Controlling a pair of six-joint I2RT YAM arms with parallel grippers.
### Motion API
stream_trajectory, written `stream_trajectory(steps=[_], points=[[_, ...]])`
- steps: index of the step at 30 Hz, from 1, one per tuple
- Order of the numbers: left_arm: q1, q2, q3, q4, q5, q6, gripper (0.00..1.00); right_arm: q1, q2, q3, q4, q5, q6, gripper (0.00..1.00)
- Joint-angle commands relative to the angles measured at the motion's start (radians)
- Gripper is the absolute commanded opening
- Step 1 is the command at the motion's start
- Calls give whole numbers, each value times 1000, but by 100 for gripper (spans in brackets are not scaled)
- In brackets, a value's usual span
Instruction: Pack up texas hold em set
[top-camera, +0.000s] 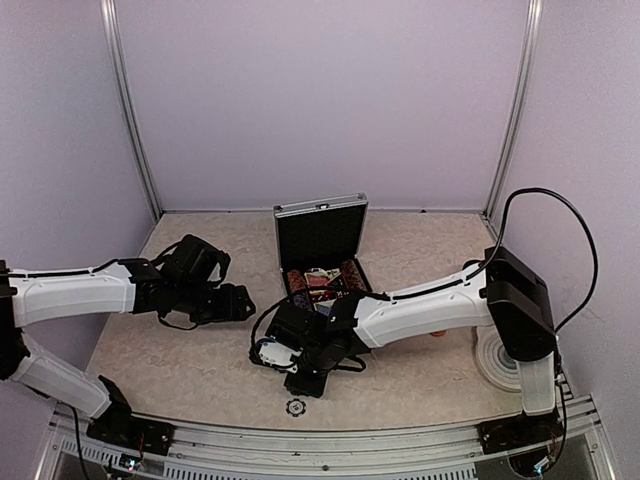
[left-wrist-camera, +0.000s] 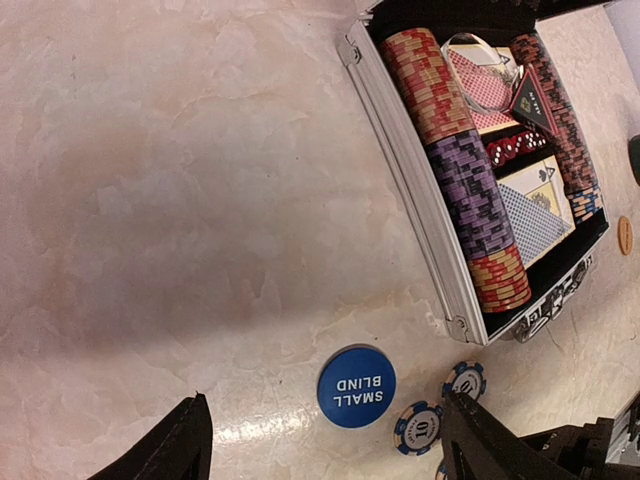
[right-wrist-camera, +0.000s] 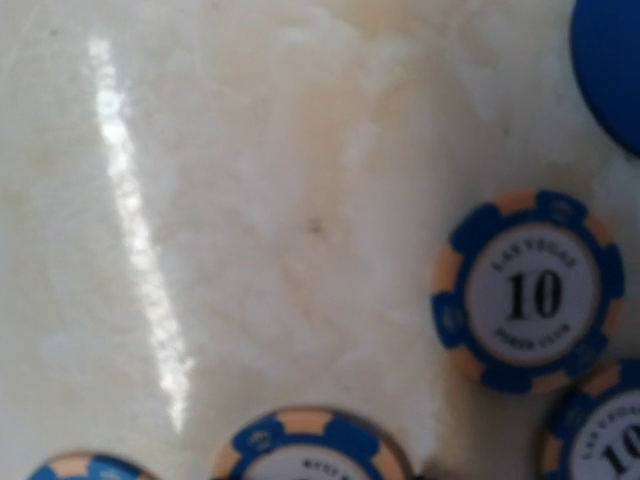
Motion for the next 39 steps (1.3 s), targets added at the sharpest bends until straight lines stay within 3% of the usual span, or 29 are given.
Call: stream_trajectory(steps=[1, 13, 15, 19, 21, 39], points=[[1, -34, 5, -19, -14, 20, 78, 7, -34, -3, -37, 44, -10, 37], [1, -38, -1, -27, 7, 34, 78, -7, -62, -12, -34, 51, -18, 38], [1, -39, 0, -26, 9, 35, 78, -10, -62, -9, -36, 32, -18, 44], [1, -35, 3, -27, 10, 37, 78, -10, -54, -2, -46, 23, -19, 66], [1, -33, 6, -27, 10, 38, 78, -9, -43, -3, -50, 23, -20, 70], [2, -2, 30, -26, 13, 40, 78, -46, 24, 18, -60, -37, -24, 66]])
